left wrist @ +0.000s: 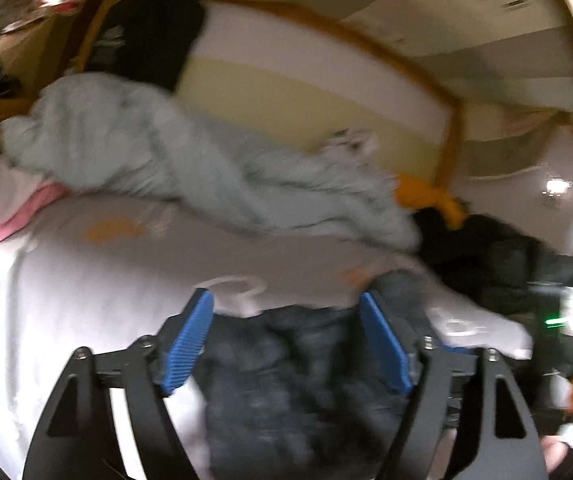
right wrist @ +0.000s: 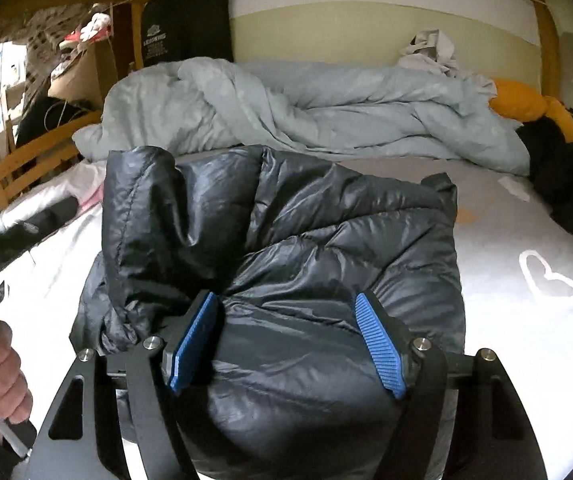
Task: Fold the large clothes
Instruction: 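Release the rolled jacket with both grippers and pull them back, then grasp the jacket bundle with the right gripper while the left gripper grasps its side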
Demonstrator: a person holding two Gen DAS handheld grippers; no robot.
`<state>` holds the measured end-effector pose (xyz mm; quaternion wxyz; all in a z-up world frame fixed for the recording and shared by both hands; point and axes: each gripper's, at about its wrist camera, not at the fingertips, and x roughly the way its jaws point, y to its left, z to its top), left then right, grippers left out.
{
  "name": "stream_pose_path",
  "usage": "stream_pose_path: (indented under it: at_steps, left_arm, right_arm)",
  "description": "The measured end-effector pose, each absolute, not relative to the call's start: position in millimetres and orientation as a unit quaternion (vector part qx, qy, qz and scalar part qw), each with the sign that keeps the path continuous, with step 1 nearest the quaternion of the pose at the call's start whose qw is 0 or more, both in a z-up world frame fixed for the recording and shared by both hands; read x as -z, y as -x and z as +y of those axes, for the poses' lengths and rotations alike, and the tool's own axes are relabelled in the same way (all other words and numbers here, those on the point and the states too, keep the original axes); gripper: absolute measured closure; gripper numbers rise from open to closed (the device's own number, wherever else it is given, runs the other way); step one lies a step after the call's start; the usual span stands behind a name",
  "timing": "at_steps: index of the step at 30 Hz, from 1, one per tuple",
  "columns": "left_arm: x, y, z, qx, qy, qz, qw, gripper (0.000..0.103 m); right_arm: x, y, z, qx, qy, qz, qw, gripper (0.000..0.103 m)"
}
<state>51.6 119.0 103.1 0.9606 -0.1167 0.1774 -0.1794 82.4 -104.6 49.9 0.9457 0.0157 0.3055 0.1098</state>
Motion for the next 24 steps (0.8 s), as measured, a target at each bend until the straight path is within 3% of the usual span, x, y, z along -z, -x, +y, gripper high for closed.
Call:
stream_pose_path:
  at_steps: [3,13,24]
  left_arm:
    - [-108,-46,98,0.222,0.095,0.182,0.953,0.013]
    - [-50,-98,54,0.156,0.037,0.341,0.926,0.011]
    - [-25,-99,114,0.047,0.086,0.393,0.914,0.011]
  right_arm:
    - [-49,-78,-105,-0.130,-0.016,0.305,0.943,0.028]
    - [-76,-36,-169,-0.033,-0.019,0.253,0.967,0.028]
    - [-73,-44,-222,0.007,-0.076,0.280,0.957,0.028]
